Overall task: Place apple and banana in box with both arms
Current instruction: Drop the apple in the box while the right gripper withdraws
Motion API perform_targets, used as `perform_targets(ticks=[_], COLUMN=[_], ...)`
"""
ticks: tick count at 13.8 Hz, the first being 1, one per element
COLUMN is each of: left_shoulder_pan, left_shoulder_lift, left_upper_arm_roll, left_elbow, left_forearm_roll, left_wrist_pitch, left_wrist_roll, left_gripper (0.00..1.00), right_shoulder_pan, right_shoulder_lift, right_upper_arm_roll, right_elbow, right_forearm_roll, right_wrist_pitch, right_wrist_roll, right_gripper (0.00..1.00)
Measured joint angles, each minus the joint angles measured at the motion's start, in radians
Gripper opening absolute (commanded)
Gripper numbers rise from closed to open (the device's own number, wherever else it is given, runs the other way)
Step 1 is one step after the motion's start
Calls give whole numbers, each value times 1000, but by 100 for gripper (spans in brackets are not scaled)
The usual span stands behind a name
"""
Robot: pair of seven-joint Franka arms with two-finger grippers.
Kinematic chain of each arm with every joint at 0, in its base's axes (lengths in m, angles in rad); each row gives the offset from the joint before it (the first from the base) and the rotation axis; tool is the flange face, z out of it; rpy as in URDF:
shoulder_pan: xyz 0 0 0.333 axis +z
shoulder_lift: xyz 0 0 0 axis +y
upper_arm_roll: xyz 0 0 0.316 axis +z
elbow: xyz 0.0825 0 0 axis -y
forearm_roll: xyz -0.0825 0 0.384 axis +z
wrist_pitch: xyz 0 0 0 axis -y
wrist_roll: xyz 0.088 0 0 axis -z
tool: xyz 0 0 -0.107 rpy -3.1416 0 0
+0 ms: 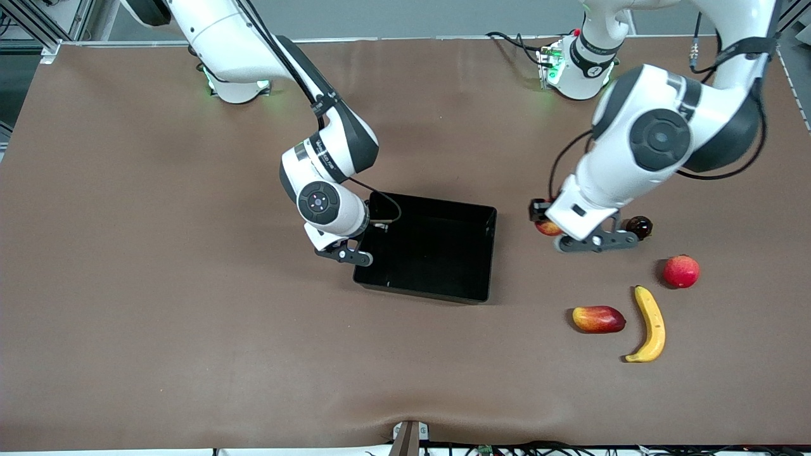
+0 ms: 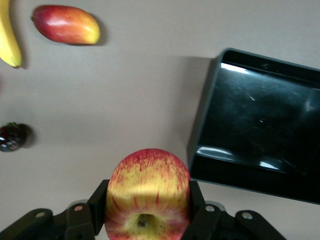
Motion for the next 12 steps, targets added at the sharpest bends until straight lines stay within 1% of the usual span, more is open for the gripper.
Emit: perform_targets(ticks=[2, 5, 8, 10, 11, 12], left_shoulder_pan=[-46, -160, -212, -216, -217, -224], left_shoulder_lift=[6, 57, 147, 213, 243, 270], left_upper_arm_roll=[-21, -22, -21, -21, -21, -21], left_elbow=[-2, 3, 6, 9, 11, 13], left_forearm_roll=[0, 24, 83, 91, 93, 95], left_wrist_pitch=[0, 18, 86, 145, 173, 197], left_wrist_roll=[-88, -203, -232, -233, -232, -231], left_gripper=[0, 0, 0, 0, 0, 0], right_shoulder_pan=[-7, -45, -151, -233, -269, -300], right_shoulder_lift=[-34, -78, -87, -96, -110, -132], right_upper_arm_roll=[-44, -121, -137, -140, -142, -142], right_elbow=[75, 214, 344, 389, 400, 406], right_forearm_roll=[-5, -16, -19, -24, -49, -95], right_wrist_pitch=[-130, -358, -531, -599, -619, -632], right_wrist_roll=[5, 5, -15, -85, -138, -196], right_gripper=[100, 100, 100, 100, 100, 100])
